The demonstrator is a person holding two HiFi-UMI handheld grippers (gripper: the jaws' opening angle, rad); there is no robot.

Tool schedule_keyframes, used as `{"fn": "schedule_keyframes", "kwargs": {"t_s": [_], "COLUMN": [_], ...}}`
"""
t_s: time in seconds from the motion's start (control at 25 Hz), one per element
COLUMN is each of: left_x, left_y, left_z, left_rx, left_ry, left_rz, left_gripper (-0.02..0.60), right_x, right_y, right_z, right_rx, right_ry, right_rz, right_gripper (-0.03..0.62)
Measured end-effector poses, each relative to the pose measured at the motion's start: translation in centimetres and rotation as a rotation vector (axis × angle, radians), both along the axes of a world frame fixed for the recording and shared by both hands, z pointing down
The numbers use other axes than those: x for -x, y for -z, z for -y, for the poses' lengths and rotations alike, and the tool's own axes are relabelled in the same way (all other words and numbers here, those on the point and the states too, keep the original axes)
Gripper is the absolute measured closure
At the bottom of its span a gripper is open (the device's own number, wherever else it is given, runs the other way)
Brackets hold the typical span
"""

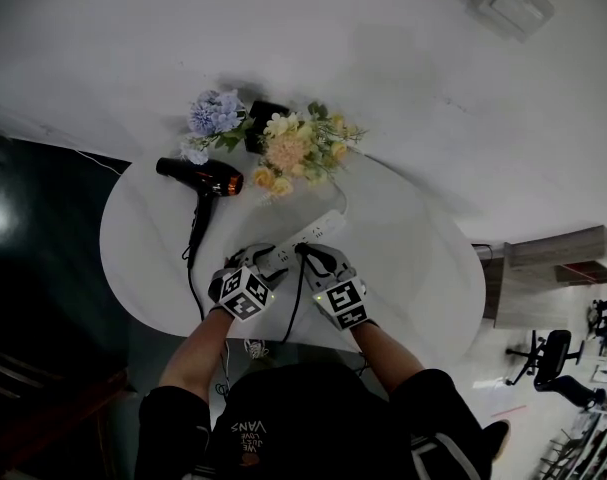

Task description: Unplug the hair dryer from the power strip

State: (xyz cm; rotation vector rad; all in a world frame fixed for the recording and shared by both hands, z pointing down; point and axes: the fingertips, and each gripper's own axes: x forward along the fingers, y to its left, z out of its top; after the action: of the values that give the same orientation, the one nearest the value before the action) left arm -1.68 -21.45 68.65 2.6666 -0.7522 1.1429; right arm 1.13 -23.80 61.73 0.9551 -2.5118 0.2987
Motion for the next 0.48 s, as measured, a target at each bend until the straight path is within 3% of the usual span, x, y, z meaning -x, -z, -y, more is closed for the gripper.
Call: {"fn": "schedule_keyframes", "kwargs": {"t_s": [0.48], "left_x": [-0.1], "left_y": [1.0], "left_z": [-0.5], "left_rx": [-0.025], "left_ry": [-0.029], "left_rz": [-0.005], "left_gripper": [0.296], "right_x": [-0.7], "right_y": [1.5], "right_z": [-1.1], "right_rx": [-0.012], "right_ry": [-0.055], "right_rz": [-0.008], "right_gripper": [0.520]}}
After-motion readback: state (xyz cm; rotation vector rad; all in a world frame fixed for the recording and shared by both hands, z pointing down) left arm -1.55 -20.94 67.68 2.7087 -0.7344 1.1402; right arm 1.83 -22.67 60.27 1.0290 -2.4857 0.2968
